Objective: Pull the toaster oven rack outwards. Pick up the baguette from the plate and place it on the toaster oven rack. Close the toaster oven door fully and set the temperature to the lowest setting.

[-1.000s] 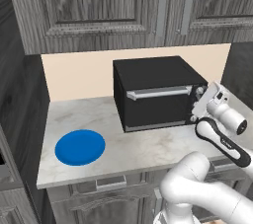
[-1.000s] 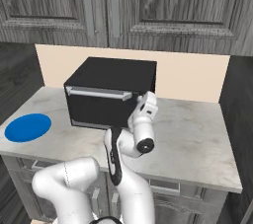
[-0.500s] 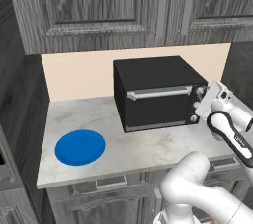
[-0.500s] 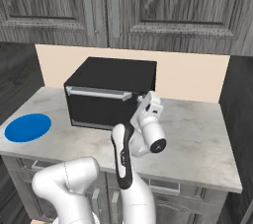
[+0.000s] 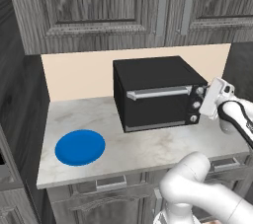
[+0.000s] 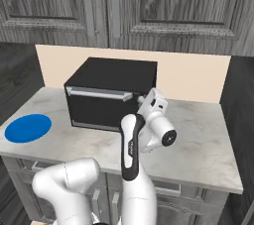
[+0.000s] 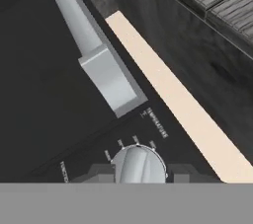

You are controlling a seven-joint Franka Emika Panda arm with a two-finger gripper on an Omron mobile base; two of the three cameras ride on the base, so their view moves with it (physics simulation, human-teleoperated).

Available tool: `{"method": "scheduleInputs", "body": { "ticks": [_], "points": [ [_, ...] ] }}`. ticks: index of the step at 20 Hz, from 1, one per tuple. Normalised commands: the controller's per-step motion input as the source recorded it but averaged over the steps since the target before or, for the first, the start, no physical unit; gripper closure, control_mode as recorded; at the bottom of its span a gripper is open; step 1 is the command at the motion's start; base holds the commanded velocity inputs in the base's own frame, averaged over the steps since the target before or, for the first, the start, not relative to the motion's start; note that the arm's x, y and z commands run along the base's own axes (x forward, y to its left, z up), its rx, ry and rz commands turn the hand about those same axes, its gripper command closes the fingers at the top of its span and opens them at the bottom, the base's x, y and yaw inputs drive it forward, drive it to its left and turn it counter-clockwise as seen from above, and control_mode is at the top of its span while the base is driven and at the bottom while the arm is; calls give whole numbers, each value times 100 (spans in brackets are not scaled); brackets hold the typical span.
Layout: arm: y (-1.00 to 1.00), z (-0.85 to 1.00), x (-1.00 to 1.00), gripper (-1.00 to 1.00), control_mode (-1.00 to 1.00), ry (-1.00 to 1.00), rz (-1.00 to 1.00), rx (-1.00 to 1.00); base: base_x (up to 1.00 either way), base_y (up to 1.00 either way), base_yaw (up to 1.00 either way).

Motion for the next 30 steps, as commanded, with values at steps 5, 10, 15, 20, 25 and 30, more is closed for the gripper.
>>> {"method": "scheduleInputs", "body": {
  "ticks": [5,10,15,20,25,30],
  "points": [
    [2,-1,0,100,-100,9,8,0,0,0,0],
    [0,0,0,100,-100,0,0,0,0,0,0],
    [3,-4,0,100,-100,-2,0,-3,0,0,0],
    [2,0,0,100,-100,0,0,-4,0,0,0],
    [0,0,6,100,-100,0,0,-5,0,0,0],
    [0,-1,4,100,-100,0,0,-4,0,0,0]
  ]
}}
